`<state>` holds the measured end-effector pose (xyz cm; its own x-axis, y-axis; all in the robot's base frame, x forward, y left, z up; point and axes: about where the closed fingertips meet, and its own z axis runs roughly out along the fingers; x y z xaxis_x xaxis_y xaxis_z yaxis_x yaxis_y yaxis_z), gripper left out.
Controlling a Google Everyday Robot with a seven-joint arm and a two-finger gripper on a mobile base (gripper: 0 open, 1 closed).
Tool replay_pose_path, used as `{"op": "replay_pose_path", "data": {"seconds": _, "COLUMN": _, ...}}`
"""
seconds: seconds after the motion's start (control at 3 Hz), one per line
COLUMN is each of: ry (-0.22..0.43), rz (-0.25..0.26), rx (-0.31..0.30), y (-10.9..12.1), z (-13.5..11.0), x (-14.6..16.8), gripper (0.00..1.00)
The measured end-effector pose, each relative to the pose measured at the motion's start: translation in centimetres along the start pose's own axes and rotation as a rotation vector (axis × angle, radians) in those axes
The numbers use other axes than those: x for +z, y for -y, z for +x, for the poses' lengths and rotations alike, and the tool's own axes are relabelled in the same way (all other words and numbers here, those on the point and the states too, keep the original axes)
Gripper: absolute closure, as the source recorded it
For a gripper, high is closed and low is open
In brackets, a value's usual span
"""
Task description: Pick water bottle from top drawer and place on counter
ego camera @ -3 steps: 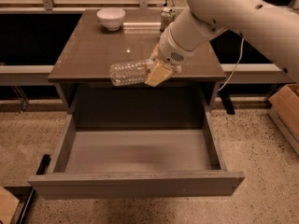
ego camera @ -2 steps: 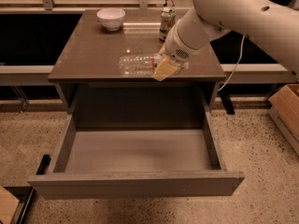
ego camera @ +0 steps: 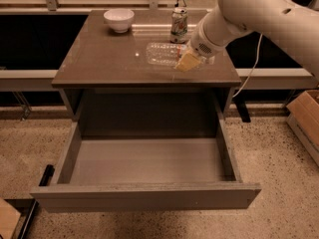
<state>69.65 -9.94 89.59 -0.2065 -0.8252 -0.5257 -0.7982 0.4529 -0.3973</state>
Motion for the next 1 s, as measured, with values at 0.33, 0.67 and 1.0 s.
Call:
{"op": "replay_pose_path", "data": {"seconds": 0.33, "ry": 0.002, "rz": 0.021, "rx": 0.042, "y": 2.2, "z": 1.4, "x": 1.5, "gripper": 0.76}}
{"op": "replay_pose_path", "data": {"seconds": 0.67, "ry": 0.008, "rz": 0.025, "rx": 0.074, "y": 4.4, "z": 2.6, "x": 3.4, "gripper": 0.51}}
{"op": "replay_pose_path", "data": {"seconds": 1.0, "ry": 0.021, "rz": 0.024, "rx": 0.084, "y": 6.2, "z": 2.7, "x": 5.0, "gripper": 0.28}}
